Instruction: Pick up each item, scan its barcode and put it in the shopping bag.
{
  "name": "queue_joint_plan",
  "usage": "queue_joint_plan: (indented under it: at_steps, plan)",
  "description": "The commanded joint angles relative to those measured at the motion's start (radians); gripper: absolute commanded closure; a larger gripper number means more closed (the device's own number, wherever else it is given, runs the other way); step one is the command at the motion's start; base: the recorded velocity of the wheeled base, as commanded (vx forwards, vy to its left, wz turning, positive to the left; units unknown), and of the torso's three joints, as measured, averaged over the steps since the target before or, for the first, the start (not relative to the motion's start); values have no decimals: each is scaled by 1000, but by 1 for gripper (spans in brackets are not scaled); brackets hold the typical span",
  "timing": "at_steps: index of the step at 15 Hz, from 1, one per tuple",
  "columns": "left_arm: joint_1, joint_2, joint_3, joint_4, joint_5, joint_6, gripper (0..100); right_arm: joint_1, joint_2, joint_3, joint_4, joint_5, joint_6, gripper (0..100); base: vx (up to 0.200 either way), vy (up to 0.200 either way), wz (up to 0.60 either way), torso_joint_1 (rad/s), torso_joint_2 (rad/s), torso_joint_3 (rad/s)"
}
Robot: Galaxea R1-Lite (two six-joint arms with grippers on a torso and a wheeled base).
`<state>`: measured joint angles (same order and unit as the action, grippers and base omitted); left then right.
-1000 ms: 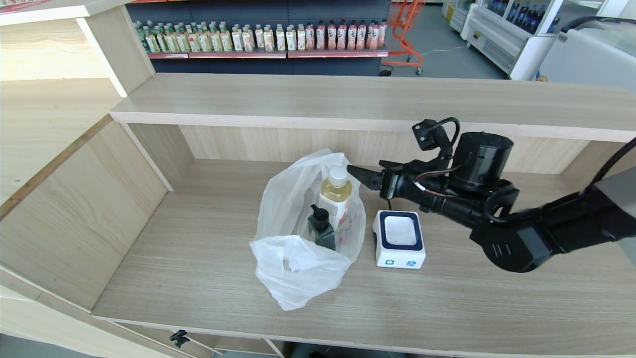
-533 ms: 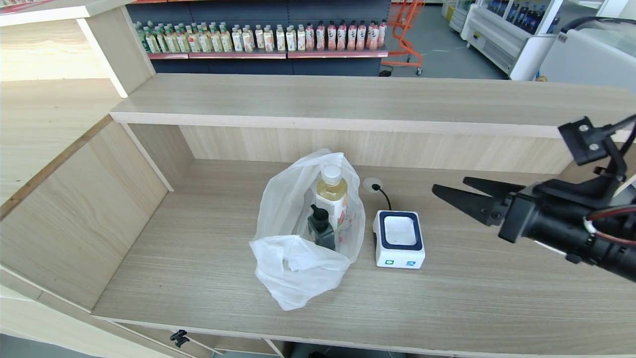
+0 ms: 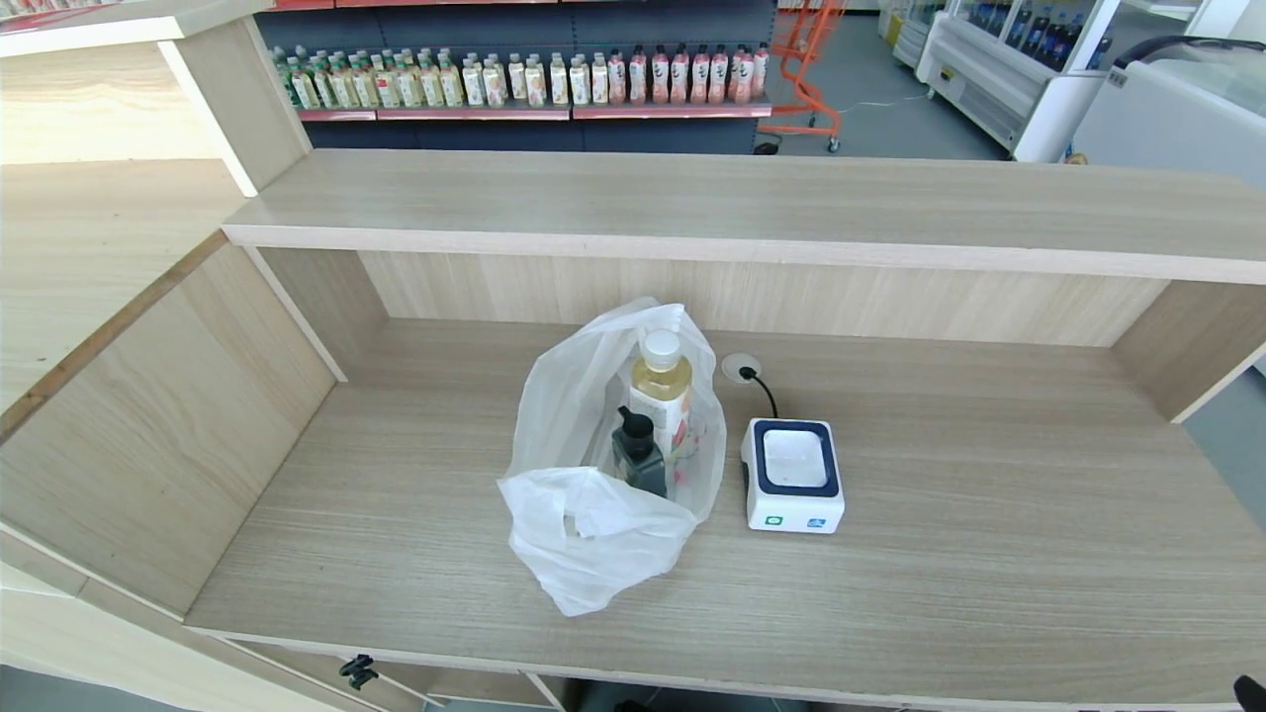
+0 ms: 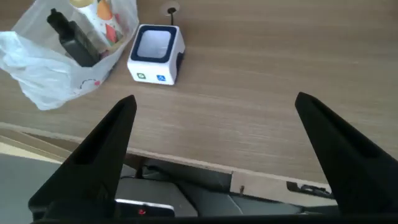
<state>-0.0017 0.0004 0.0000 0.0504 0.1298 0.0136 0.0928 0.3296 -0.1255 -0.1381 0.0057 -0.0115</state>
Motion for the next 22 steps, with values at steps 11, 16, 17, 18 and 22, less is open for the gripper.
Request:
queue_joint_plan:
  at_steps: [11,16,17,18,22]
  plan:
    - [2,0,0,0,1,0,0,-94,-330,126,133,-46,8,100,0,0,0,0,0,0]
    - [0,1,0,-1,1,-11,0,-94,-330,126,133,-46,11,100,0,0,0,0,0,0]
    - [0,7,0,0,1,-12,0,-94,-330,126,133,-46,13,100,0,0,0,0,0,0]
    - [0,7,0,0,1,-3,0,-94,-330,126,133,-46,13,100,0,0,0,0,0,0]
    - [0,1,0,0,-1,5,0,-94,-330,126,133,-46,18,100,0,-200,0,4,0,2]
